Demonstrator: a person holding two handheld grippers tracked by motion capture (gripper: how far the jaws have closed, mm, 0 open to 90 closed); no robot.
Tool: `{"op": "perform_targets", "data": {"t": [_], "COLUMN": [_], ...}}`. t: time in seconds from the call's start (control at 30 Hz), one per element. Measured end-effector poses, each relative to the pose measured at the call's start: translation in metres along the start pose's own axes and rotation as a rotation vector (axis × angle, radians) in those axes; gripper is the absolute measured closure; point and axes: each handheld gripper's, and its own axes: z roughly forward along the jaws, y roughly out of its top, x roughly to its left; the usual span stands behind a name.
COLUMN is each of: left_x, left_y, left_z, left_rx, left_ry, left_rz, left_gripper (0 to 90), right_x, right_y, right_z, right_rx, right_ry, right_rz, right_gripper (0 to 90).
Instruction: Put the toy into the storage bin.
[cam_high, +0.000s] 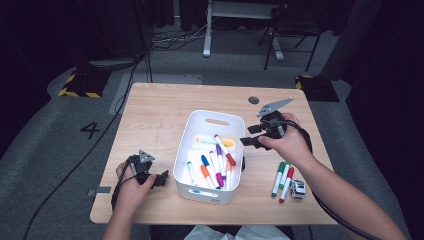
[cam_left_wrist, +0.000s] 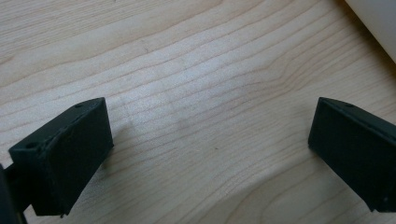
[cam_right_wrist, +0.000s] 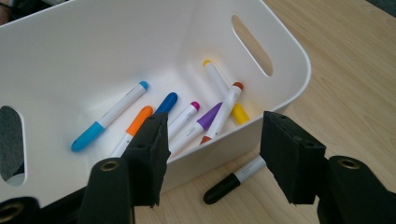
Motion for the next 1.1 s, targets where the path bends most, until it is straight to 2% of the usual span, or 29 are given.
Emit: {"op": "perform_targets", "data": {"t": [0.2,0.33,0.5,0.8,0.97,1.1], "left_x": [0.0,0.0,0.0,-0.001,-0.002,-0.002], "left_y": [0.0,0.0,0.0,-0.001,-0.001,-0.002], "left_z": [0.0,0.0,0.0,-0.001,-0.001,-0.001], "left_rx": [0.0,-0.001,-0.003,0.001,0.0,0.001], "left_ry": [0.0,0.002,0.008,0.007,0.009,0.007], "left_rz": [0.0,-0.001,-0.001,-0.008,-0.01,-0.01], "left_gripper": [0.1,0.1,0.2,0.2,0.2,0.2], "right_x": [-0.013,-0.022,-0.036,-0.054,-0.056,-0.056], "right_y": [-0.009,-0.016,-0.028,-0.043,-0.048,-0.054], "right_z": [-0.004,-0.001,0.014,0.049,0.067,0.082], "right_rx": [0.002,-0.001,0.021,0.056,0.07,0.112], "right_ry": [-0.019,-0.028,-0.056,-0.07,-0.063,-0.077], "right_rz": [0.041,0.067,0.085,0.101,0.092,0.098], "right_gripper": [42.6,42.6,41.1,38.6,37.9,37.9]}}
